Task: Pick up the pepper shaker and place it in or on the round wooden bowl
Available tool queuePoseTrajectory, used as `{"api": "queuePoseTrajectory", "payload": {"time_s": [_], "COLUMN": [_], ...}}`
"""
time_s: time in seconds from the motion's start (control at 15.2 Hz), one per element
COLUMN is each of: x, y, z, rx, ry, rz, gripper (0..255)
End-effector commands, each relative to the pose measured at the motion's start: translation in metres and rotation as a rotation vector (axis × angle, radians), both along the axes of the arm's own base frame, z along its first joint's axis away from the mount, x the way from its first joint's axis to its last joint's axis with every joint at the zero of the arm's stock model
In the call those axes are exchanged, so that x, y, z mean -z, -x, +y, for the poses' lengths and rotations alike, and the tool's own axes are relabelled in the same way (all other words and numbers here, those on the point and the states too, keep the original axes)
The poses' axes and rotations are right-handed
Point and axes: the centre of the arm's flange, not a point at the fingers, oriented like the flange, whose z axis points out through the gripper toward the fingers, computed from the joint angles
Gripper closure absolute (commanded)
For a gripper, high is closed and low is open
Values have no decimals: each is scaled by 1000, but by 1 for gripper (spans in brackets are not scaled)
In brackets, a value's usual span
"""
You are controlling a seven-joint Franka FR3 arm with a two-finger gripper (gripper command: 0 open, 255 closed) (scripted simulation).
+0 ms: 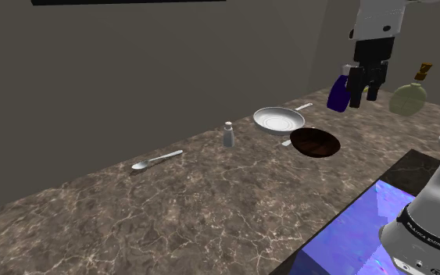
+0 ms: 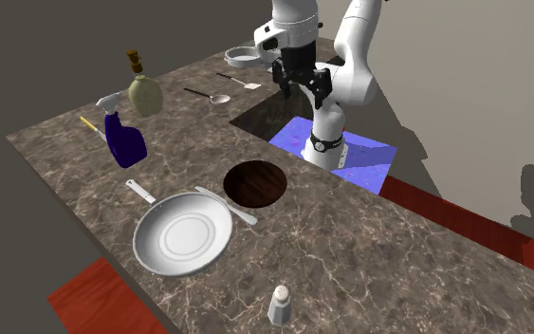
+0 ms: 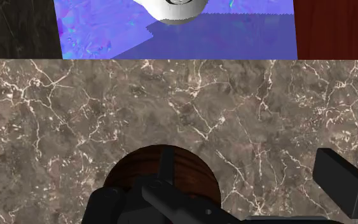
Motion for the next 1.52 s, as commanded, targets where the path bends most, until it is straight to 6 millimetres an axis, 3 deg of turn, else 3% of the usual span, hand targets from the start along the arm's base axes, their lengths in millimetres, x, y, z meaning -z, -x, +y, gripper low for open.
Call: {"api": "queuePoseTrajectory", "payload": {"time_s": [0.0, 1.45], "x": [0, 98], "y": [0, -238], "z": [0, 100], "rx": [0, 56], "ry": [0, -16], "rz": [0, -84], "gripper": [0, 0]}}
